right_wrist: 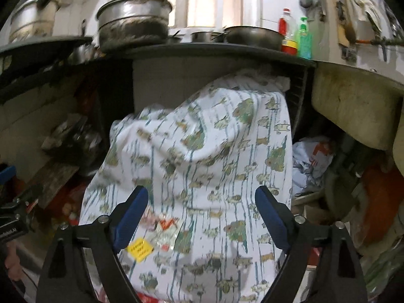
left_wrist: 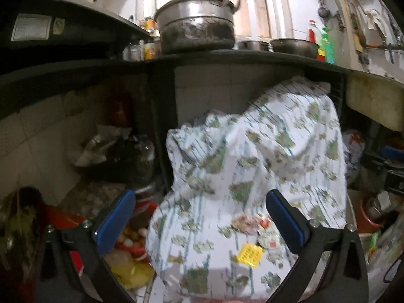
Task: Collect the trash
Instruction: 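Raise both tools back above the cloth, then lower the left tool and grasp the yellow printed packet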
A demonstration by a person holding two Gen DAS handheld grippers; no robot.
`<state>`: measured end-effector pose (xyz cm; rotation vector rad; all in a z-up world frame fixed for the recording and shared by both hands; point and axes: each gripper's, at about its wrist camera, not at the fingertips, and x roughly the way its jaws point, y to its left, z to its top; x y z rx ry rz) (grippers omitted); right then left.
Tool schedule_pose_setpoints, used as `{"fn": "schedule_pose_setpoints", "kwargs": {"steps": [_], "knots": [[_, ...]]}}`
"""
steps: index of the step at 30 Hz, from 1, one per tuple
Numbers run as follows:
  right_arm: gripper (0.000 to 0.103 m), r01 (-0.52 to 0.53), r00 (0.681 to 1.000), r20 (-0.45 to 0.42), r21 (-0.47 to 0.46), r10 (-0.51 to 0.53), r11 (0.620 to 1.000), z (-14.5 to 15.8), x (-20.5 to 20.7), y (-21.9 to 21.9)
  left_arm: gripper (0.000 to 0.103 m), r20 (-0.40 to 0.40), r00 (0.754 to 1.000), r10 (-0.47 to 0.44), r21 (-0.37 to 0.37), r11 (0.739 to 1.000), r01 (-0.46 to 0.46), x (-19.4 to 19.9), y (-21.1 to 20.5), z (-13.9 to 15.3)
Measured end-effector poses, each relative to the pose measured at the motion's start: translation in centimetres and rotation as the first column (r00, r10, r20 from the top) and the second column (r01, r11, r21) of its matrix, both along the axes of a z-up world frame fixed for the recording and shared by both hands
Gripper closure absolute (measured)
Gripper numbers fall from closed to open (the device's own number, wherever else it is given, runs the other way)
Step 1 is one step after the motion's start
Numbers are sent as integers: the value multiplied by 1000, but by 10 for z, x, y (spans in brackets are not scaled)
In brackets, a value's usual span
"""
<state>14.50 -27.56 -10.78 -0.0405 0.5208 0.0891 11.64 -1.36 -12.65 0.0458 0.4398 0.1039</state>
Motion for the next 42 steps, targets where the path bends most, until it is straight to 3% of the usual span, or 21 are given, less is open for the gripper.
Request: {"fn": "schedule_pose_setpoints", "kwargs": {"steps": [6, 10, 16, 19, 23, 28, 34, 37, 42], "knots": [[14, 46, 999, -14, 68, -45, 997, -13, 28, -4, 0, -32, 998, 51, 18, 999, -50, 32, 24, -14], [14, 56, 998, -34, 21, -56, 998, -38, 44, 2, 0, -52, 997, 63, 53, 997, -61, 47, 33, -33], [14, 61, 984, -167, -12, -62, 998, -83, 74, 4, 0, -202, 979, 28, -53, 998, -39, 84, 42, -66], [14, 73, 971, -230, 25, -66, 997, -95, 90, 1, 0, -267, 964, 8, -27, 1000, -16, 101, 31, -79], [14, 95, 949, -307, 78, -67, 992, -109, 106, -4, 0, -377, 926, -30, -85, 996, -2, 122, 23, -101], [14, 116, 919, -389, 116, -63, 986, -128, 124, -7, 0, -426, 904, -25, -91, 996, -15, 141, 14, -116], [14, 119, 908, -412, 83, -75, 989, -141, 138, -8, 0, -455, 889, -60, -97, 995, 17, 158, 1, -126], [14, 133, 902, -421, 66, -93, 989, -143, 143, -11, 0, -503, 862, -65, -84, 996, 26, 167, -6, -140], [14, 180, 870, -486, 147, -88, 973, -150, 146, -18, 0, -653, 740, -163, -157, 985, 78, 176, -24, -183]]}}
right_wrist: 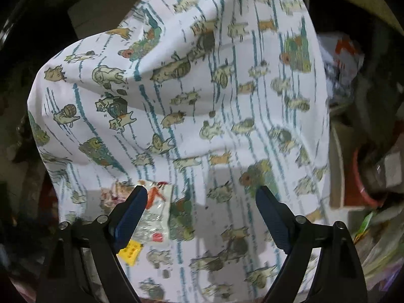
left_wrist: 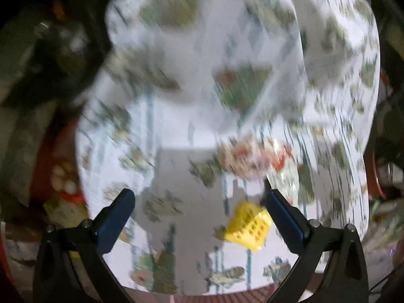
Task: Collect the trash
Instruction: 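Lower the left tool and grasp the yellow printed packet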
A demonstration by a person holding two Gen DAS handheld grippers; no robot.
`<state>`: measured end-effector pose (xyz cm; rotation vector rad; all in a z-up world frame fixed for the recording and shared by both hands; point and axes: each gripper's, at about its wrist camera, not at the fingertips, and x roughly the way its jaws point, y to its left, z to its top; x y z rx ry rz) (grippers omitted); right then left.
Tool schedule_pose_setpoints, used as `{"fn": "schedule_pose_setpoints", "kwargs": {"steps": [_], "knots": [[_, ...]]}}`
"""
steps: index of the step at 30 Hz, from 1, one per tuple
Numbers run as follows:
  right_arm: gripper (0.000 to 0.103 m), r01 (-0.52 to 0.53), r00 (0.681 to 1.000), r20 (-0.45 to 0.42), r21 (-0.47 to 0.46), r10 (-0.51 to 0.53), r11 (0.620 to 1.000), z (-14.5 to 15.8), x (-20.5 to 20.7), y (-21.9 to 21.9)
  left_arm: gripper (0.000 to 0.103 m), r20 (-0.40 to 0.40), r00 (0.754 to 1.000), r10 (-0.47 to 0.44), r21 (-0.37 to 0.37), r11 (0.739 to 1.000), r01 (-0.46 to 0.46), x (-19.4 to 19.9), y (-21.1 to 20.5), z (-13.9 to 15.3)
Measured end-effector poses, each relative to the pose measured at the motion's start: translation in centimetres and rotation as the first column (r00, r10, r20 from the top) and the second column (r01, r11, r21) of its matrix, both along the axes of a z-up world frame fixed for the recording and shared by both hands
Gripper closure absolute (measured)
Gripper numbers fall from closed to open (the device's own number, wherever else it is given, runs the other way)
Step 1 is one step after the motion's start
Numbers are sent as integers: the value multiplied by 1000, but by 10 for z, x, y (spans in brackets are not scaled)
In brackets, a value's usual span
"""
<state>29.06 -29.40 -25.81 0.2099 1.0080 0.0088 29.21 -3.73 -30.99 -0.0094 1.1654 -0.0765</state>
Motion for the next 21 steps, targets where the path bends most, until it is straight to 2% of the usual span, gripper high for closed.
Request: {"fn": "schedule_pose_setpoints", "kwargs": {"steps": [3, 5, 8, 10, 12, 13, 14, 16, 18, 21], "knots": [[14, 5, 1000, -30, 18, -4, 1000, -4, -1, 0, 0, -86, 994, -60, -4, 998, 60, 0, -18, -23], [14, 14, 999, -39, 3, -13, 1000, -7, -1, 1, 0, -137, 987, -84, -39, 996, 80, 0, -28, -37], [14, 22, 998, -52, -8, -23, 1000, -10, -1, 1, 1, -174, 977, -126, -56, 991, 118, -1, -43, -48], [14, 25, 998, -64, -9, -26, 1000, -13, 1, 1, 7, -190, 970, -150, -34, 989, 146, -1, -54, -54], [14, 25, 997, -75, -3, -25, 1000, -15, 3, 0, 22, -274, 951, -146, -39, 989, 141, 1, -60, -69], [14, 24, 997, -78, 0, -24, 1000, -16, 4, 0, 22, -271, 952, -142, -31, 990, 139, 0, -62, -70], [14, 22, 997, -80, 4, -22, 1000, -16, 5, 0, 31, -243, 957, -156, -10, 987, 158, -1, -67, -68], [14, 15, 997, -80, 6, -15, 1000, -16, 7, 0, 39, -238, 956, -173, 20, 983, 183, -2, -73, -68], [14, 7, 997, -81, 1, -7, 1000, -16, 8, 1, 51, -213, 958, -190, 59, 977, 206, -5, -78, -67], [14, -1, 996, -85, -7, 0, 1000, -17, 10, 1, 55, -207, 953, -221, 61, 969, 238, -7, -84, -66]]}}
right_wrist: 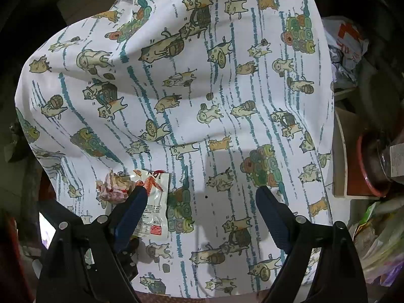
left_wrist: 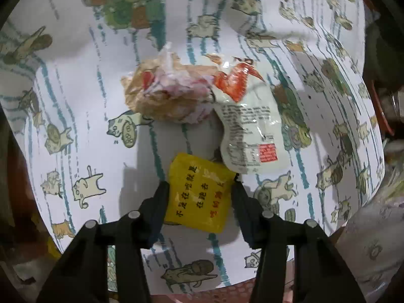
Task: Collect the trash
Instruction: 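Lower the left tool and grasp the yellow printed packet, then grasp the clear chicken-wing wrapper with the right tool while the left tool holds the packet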
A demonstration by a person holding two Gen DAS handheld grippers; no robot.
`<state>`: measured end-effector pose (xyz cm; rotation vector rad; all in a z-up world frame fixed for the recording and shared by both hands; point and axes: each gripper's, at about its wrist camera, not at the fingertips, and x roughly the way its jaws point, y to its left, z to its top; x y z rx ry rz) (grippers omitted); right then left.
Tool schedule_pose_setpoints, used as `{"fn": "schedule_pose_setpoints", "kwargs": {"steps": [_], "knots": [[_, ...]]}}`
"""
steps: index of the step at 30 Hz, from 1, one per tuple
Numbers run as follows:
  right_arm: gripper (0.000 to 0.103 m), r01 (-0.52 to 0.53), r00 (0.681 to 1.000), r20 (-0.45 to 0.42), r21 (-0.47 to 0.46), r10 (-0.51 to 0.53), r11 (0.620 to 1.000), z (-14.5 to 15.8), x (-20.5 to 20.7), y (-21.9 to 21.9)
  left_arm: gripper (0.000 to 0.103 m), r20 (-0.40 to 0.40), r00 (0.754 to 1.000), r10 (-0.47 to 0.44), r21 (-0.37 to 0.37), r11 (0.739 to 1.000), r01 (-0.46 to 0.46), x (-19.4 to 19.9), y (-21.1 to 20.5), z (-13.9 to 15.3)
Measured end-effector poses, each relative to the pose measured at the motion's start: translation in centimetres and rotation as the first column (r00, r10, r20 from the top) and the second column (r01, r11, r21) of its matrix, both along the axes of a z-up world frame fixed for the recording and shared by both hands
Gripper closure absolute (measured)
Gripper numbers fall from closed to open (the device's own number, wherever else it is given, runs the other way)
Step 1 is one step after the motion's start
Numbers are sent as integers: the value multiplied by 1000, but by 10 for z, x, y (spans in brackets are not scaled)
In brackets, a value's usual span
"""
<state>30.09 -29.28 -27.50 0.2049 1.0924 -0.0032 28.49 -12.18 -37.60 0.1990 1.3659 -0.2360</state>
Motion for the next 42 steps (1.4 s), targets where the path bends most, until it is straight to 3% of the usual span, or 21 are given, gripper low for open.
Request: {"fn": "schedule_pose_setpoints", "kwargs": {"steps": [2, 7, 14, 21, 25, 27, 34, 40, 42], "knots": [[14, -1, 1000, -7, -2, 1, 1000, -1, 2, 0, 57, 0, 1000, -28, 3, 1000, 28, -2, -6, 0], [14, 2, 999, -44, 25, -1, 1000, -9, 9, 0, 62, -30, 999, 17, -27, 999, -18, 1, -2, 2], [14, 8, 990, -138, 134, 10, 991, -23, 17, 10, 65, -33, 994, 108, -100, 989, -111, 6, 30, 19], [14, -36, 979, -196, 132, 62, 991, -43, 27, 33, 65, -8, 987, 163, -121, 979, -163, 19, 65, 37], [14, -5, 967, -252, 160, 46, 987, -60, 31, 45, 65, -3, 981, 196, -120, 973, -195, 29, 79, 41], [14, 2, 962, -268, 178, 47, 984, -67, 33, 51, 75, -14, 978, 206, -126, 970, -206, 35, 82, 40], [14, -104, 947, -298, 68, 120, 992, -89, 44, 91, 75, -37, 972, 231, -154, 960, -234, 51, 89, 33], [14, -102, 926, -353, 108, 134, 989, -115, 49, 104, 74, -26, 975, 222, -94, 970, -223, 54, 91, 31], [17, -118, 931, -340, 69, 135, 991, -118, 48, 111, 72, -16, 974, 226, -77, 971, -226, 51, 96, 32]]}}
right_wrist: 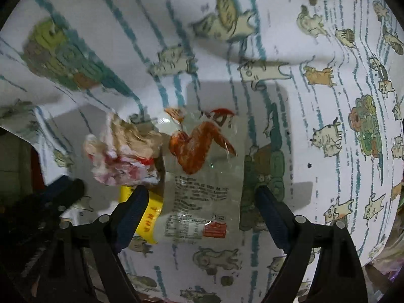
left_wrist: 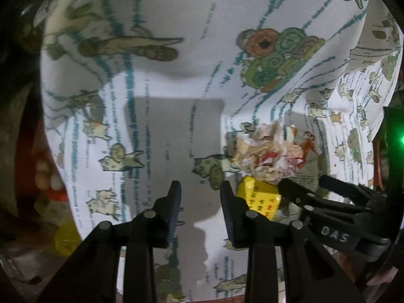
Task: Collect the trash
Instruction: 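Grasp the clear chicken-wing wrapper with the right tool while the left tool holds the packet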
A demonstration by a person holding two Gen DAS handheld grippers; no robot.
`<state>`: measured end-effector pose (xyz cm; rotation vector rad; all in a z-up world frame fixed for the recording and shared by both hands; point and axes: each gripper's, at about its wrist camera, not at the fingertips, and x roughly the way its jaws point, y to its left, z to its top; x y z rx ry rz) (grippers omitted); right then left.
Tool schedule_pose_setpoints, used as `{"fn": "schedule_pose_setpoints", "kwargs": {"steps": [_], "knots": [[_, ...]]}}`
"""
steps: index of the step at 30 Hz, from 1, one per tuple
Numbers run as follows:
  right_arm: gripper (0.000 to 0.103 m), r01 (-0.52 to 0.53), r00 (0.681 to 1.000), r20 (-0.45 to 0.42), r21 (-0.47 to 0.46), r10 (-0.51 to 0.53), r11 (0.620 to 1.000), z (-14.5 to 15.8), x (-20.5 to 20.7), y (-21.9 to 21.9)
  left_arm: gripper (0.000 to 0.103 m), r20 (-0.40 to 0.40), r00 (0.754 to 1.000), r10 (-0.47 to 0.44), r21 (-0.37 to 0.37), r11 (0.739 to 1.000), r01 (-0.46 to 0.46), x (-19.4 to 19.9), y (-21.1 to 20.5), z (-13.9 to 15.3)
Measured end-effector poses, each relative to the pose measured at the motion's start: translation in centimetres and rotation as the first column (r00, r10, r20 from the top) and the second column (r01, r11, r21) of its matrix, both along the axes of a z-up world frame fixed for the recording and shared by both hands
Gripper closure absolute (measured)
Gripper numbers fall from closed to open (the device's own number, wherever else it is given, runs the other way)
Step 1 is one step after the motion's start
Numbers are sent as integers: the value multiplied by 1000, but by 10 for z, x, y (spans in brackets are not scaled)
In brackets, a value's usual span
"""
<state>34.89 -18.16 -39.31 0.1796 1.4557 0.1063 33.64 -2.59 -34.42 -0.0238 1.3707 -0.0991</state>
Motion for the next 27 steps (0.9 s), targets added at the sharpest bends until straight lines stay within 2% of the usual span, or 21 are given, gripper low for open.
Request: {"fn": "schedule_pose_setpoints", "kwargs": {"steps": [2, 4, 6, 8, 11, 14, 17, 23, 24, 25, 26, 27], "knots": [[23, -32, 999, 24, -52, 33, 998, 0, -1, 7, 71, -5, 1000, 14, -3, 1000, -14, -2, 4, -2], [41, -41, 998, 47, -99, 46, 994, 1, -2, 11, 65, -7, 1000, 25, -19, 1000, -25, -4, 9, -1], [42, -8, 999, 52, -76, 12, 997, 6, -4, 4, 43, 0, 1000, 27, -41, 999, -27, -7, 11, 0], [44, 20, 999, 43, -23, -19, 1000, 9, -6, -4, 30, 8, 1000, 10, -55, 998, -10, -10, 9, 3], [44, 34, 997, 76, -48, -30, 998, 20, -6, -18, 24, -6, 999, -52, -47, 998, 51, -14, -5, 1], [44, 62, 994, 98, -59, -56, 996, 28, -6, -33, 23, -23, 992, -123, -18, 992, 122, -16, -27, -5], [44, 106, 992, 79, -36, -102, 994, 30, -6, -52, 17, -43, 983, -179, 8, 984, 180, -18, -47, -17], [44, 163, 986, 41, 12, -163, 987, 30, -7, -83, 16, -71, 974, -214, 60, 974, 218, -14, -75, -43], [44, 166, 985, 40, 16, -167, 986, 31, -6, -86, 16, -46, 973, -227, 93, 969, 231, -16, -80, -42], [44, 173, 984, 40, 21, -174, 985, 32, -6, -89, 18, -38, 972, -230, 93, 968, 233, -16, -82, -42], [44, 179, 983, 40, 28, -180, 983, 34, -5, -96, 25, -51, 974, -222, 87, 970, 225, -15, -83, -41], [44, 185, 982, 39, 38, -187, 982, 36, -4, -100, 39, -48, 975, -216, 87, 972, 219, -14, -83, -38]]}}
